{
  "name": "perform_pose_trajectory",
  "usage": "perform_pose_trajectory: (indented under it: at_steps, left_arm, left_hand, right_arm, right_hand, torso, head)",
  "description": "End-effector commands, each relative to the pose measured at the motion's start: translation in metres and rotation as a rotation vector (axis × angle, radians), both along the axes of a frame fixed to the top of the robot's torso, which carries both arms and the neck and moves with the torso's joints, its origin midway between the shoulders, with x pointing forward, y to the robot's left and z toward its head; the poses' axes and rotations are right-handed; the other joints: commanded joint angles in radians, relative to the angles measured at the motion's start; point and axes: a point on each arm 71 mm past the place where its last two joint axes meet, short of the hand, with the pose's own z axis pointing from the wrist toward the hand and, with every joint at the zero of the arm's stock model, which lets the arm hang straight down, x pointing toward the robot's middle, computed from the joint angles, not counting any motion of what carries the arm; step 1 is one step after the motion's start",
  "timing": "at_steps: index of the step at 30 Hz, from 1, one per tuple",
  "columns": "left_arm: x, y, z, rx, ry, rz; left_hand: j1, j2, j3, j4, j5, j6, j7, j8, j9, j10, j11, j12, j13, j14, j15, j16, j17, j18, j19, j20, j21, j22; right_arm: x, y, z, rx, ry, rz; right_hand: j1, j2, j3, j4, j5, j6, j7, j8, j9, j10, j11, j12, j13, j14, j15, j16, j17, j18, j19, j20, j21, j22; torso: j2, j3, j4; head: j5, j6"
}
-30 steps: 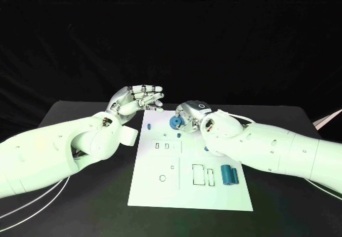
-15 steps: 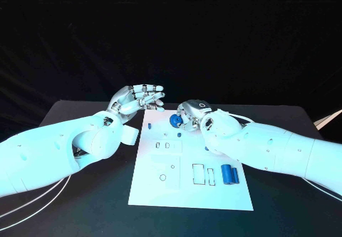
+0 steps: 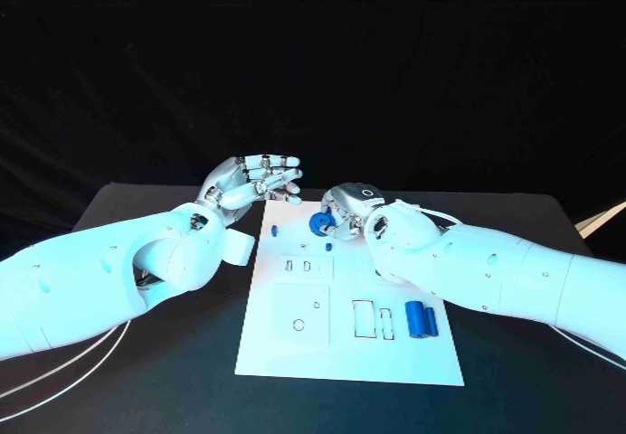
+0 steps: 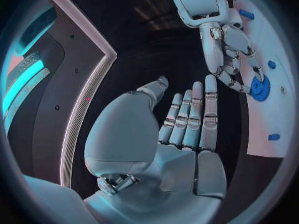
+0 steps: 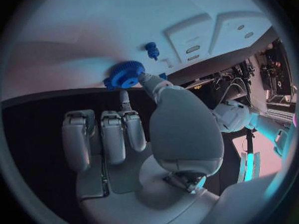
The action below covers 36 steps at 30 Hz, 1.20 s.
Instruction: Assemble the parts on the task board
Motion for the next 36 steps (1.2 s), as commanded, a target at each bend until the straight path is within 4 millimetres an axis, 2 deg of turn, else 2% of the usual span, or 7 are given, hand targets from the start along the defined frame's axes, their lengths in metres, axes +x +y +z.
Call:
perform_pose_trajectory:
  at_steps: [1, 10, 16, 23, 30, 36]
  left_arm:
    - [0.000, -0.001, 0.001, -0.002, -0.003, -0.006]
    - [-0.001, 0.000, 0.001, -0.001, -0.002, -0.004]
    - [-0.001, 0.000, 0.001, -0.001, -0.002, -0.003]
    - [-0.001, 0.000, 0.001, 0.000, -0.003, -0.002]
    - [-0.002, 0.001, 0.001, 0.001, -0.003, 0.001]
    - [-0.002, 0.002, 0.001, 0.002, -0.003, 0.002]
  left_hand:
    - [0.001, 0.011, 0.010, -0.012, 0.022, -0.014, 0.028, 0.007, 0.018, -0.004, 0.001, -0.008, 0.005, -0.014, -0.002, 0.015, 0.018, 0.005, -0.013, -0.005, 0.016, 0.017]
    - [0.001, 0.011, 0.010, -0.012, 0.022, -0.014, 0.028, 0.007, 0.018, -0.004, 0.001, -0.008, 0.005, -0.014, -0.002, 0.015, 0.018, 0.005, -0.013, -0.005, 0.016, 0.017]
    - [0.001, 0.011, 0.010, -0.012, 0.022, -0.014, 0.028, 0.007, 0.018, -0.004, 0.001, -0.008, 0.005, -0.014, -0.002, 0.015, 0.018, 0.005, -0.013, -0.005, 0.016, 0.017]
    - [0.001, 0.011, 0.010, -0.012, 0.022, -0.014, 0.028, 0.007, 0.018, -0.004, 0.001, -0.008, 0.005, -0.014, -0.002, 0.015, 0.018, 0.005, -0.013, -0.005, 0.016, 0.017]
    - [-0.001, 0.011, 0.010, -0.012, 0.022, -0.014, 0.029, 0.007, 0.018, -0.005, 0.002, -0.008, 0.005, -0.016, -0.002, 0.017, 0.018, 0.004, -0.019, -0.004, 0.022, 0.022]
    - [-0.001, 0.011, 0.010, -0.012, 0.022, -0.014, 0.029, 0.007, 0.018, -0.005, 0.002, -0.008, 0.005, -0.016, -0.002, 0.017, 0.018, 0.004, -0.019, -0.004, 0.022, 0.022]
  right_arm:
    - [-0.001, 0.001, -0.001, -0.002, 0.011, 0.007]
    - [0.000, -0.002, -0.005, -0.020, 0.061, 0.004]
    - [0.002, -0.004, -0.007, -0.026, 0.092, -0.011]
    - [0.004, -0.007, -0.007, -0.017, 0.084, -0.030]
    - [0.004, -0.010, -0.007, -0.012, 0.080, -0.035]
    - [0.003, -0.016, -0.004, 0.013, 0.050, -0.041]
  right_hand:
    - [-0.022, 0.001, 0.012, 0.015, -0.019, -0.010, 0.003, -0.023, 0.003, 0.033, 0.010, -0.001, 0.201, 0.097, 0.006, 0.014, 0.279, -0.029, 0.082, 0.009, 0.019, 0.250]
    - [-0.053, 0.009, -0.026, 0.042, -0.021, -0.008, 0.003, -0.040, 0.005, 0.032, 0.011, -0.003, 0.200, 0.097, 0.007, 0.014, 0.279, -0.028, 0.081, 0.011, 0.017, 0.249]
    - [-0.087, 0.023, -0.056, 0.077, -0.018, -0.011, 0.003, -0.058, 0.006, 0.028, 0.011, -0.006, 0.197, 0.097, 0.008, 0.014, 0.279, -0.028, 0.080, 0.011, 0.016, 0.248]
    - [-0.087, 0.032, -0.058, 0.081, -0.009, -0.011, 0.005, -0.063, 0.007, 0.030, 0.012, -0.005, 0.199, 0.097, 0.009, 0.014, 0.279, -0.028, 0.081, 0.012, 0.017, 0.249]
    - [-0.086, 0.033, -0.058, 0.082, -0.006, -0.011, 0.005, -0.064, 0.007, 0.030, 0.012, -0.004, 0.199, 0.097, 0.009, 0.014, 0.279, -0.028, 0.081, 0.012, 0.017, 0.250]
    - [-0.080, 0.035, -0.056, 0.080, 0.009, -0.008, 0.005, -0.067, 0.008, 0.032, 0.012, -0.002, 0.201, 0.097, 0.010, 0.014, 0.279, -0.029, 0.083, 0.012, 0.019, 0.252]
  torso:
    - [0.000, 0.0003, -0.0005]
    - [0.000, 0.0010, -0.0014]
    - [0.000, 0.0017, -0.0012]
    - [0.000, 0.0011, 0.0003]
    - [0.000, 0.0012, -0.0019]
    - [0.000, 0.0015, 0.0001]
  head:
    - [0.000, 0.000]
    - [0.000, -0.002]
    - [-0.002, -0.001]
    - [-0.002, -0.001]
    - [-0.001, -0.001]
    - [-0.002, 0.000]
